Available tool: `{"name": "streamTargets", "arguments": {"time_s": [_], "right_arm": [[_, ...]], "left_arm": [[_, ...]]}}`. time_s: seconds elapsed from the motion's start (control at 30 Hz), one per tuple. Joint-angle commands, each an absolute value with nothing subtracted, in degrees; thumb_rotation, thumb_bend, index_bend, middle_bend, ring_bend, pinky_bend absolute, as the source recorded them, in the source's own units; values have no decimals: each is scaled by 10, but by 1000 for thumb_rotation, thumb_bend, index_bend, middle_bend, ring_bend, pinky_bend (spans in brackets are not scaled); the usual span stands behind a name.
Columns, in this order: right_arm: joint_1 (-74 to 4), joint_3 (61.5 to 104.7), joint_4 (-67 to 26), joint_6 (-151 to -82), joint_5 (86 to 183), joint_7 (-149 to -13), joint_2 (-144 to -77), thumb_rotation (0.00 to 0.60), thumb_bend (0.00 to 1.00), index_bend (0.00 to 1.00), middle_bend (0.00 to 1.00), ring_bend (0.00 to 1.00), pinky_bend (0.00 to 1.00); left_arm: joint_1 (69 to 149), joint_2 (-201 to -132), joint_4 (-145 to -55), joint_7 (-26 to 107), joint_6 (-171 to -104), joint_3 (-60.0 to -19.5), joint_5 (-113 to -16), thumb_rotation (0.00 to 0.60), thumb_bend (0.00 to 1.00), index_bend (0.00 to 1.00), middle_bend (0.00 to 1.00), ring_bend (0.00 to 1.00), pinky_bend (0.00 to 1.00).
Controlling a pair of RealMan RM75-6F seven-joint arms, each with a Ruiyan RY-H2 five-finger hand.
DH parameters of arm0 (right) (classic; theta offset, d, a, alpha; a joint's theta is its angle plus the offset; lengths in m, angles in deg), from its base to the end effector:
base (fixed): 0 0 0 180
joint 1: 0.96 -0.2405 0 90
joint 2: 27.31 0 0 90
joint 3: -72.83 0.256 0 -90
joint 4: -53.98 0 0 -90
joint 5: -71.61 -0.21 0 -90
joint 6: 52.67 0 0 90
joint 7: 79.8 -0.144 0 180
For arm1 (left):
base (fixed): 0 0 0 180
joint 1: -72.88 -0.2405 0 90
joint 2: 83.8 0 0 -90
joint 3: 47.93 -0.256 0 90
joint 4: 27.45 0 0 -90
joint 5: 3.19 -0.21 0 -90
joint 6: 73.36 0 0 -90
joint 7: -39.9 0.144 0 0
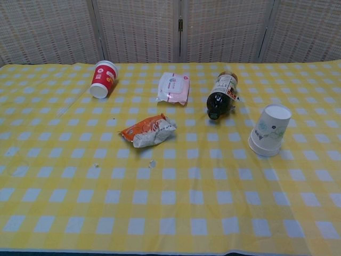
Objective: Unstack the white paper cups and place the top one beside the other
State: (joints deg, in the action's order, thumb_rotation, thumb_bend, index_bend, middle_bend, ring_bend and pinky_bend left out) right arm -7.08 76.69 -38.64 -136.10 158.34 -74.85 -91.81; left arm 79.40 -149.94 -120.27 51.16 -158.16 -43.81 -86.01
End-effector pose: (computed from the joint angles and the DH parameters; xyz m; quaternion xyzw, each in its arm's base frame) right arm -0.3036 -0.1912 0.1544 0.6188 -0.3586 0.3737 0.5907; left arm -0.3065 0.1940 0.1522 -0.6084 -0.3423 -0.3471 0.6262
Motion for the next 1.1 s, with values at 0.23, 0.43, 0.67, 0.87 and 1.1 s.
{"name": "streamTargets", "arguments": {"time_s": [0.23,0.43,0.67,0.87,1.1], "right_arm": [[-71,765,-386,-1365,1590,-751,-918,600,400,55,71,127,58],[-71,761,-388,-1365,1595,-756,-914,600,400,55,70,129,61],[-90,763,-397,-1340,1603,-754,-906,600,400,55,70,133,67],[-132,771,-412,-1280,1600,-739,-900,600,400,60,70,133,68],[-195,789,-429,-1192,1576,-726,-901,600,400,143,77,133,72]], "left_arm": [[794,-1501,-1201,509,-1584,-439,-864,600,244,99,109,67,0],[794,-1501,-1200,507,-1584,-440,-865,600,244,99,109,67,0],[793,-1499,-1203,507,-1588,-441,-870,600,245,100,109,67,0],[792,-1498,-1207,508,-1590,-441,-871,600,245,104,109,67,0],[791,-1496,-1210,510,-1593,-442,-872,600,244,106,109,67,0]]}}
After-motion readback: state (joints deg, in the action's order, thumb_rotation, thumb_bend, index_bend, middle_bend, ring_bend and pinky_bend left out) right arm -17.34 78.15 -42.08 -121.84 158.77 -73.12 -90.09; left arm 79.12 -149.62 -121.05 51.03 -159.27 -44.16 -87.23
